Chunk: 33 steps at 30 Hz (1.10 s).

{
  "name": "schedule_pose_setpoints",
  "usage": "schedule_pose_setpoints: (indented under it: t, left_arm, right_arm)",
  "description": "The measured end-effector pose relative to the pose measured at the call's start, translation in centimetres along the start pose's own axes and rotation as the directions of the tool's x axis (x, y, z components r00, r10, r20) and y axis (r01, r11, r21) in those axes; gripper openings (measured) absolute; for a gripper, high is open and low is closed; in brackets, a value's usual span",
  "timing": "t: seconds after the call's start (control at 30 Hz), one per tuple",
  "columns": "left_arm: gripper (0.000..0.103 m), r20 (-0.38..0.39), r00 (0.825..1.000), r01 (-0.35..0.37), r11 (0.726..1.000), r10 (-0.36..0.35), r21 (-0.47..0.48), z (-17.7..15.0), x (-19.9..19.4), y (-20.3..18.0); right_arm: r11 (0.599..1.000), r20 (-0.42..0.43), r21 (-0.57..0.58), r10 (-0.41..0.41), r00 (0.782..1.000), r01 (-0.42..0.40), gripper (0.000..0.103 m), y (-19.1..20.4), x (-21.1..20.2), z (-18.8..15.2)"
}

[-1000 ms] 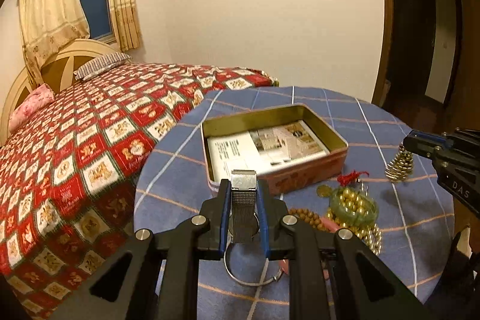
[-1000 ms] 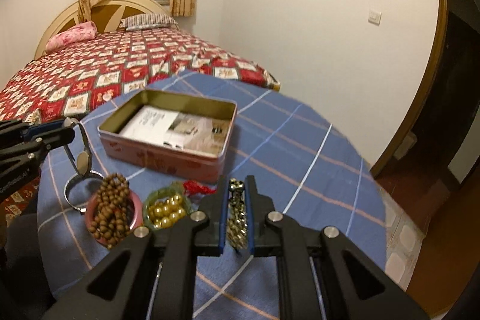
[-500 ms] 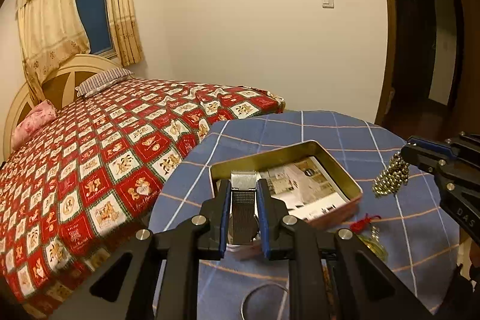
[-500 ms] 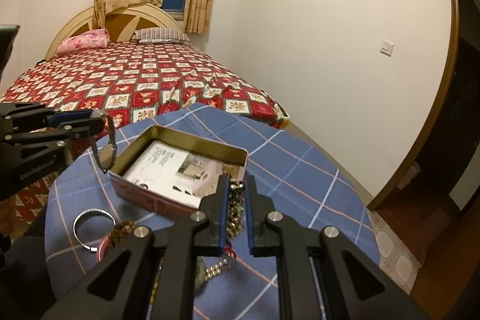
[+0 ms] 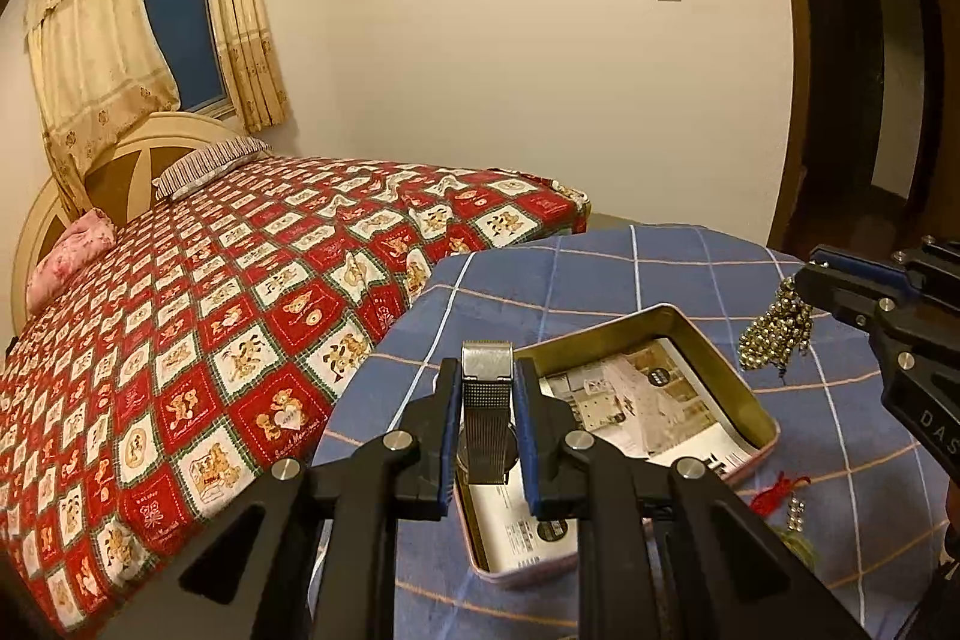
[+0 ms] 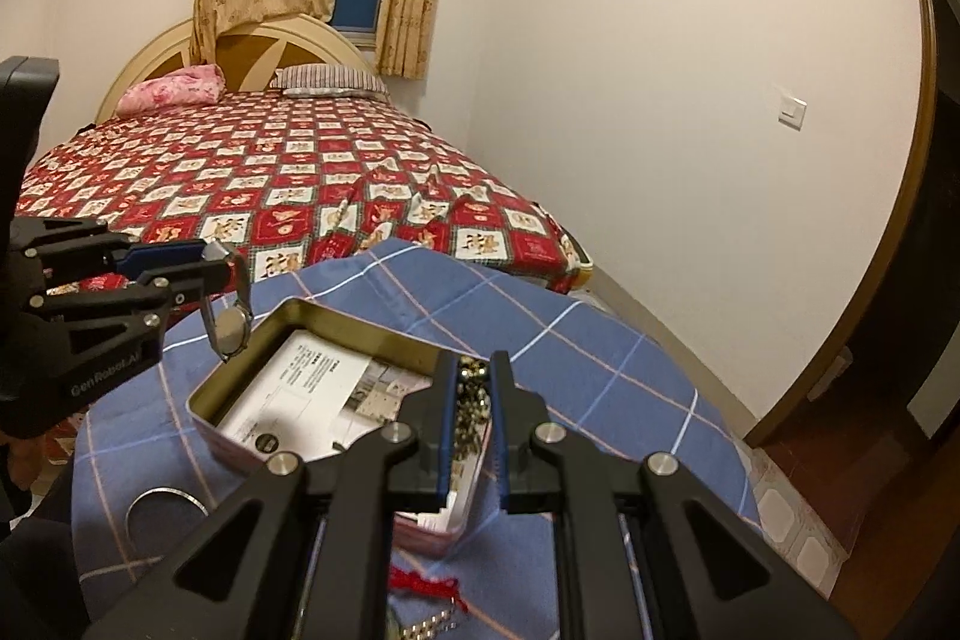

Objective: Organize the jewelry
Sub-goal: 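Carry the watch and bead chain into the pink tin and open both grippers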

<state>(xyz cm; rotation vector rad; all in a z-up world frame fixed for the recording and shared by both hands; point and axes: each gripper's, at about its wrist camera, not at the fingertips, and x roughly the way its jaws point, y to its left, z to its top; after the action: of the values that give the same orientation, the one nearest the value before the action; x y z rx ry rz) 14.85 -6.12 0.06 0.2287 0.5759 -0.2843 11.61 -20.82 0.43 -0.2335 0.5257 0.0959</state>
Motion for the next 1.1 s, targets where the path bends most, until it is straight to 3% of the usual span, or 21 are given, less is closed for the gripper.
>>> schedule_pose_setpoints:
  t: [1.1]
  left_arm:
    - [0.017, -0.117, 0.992, -0.045, 0.999, 0.043, -0.018, 0.4, 8.5, 0.1]
  right_arm:
    - [1.000, -0.127, 0.002, -0.003, 0.992, 0.003, 0.012, 0.2, 8.4, -0.6]
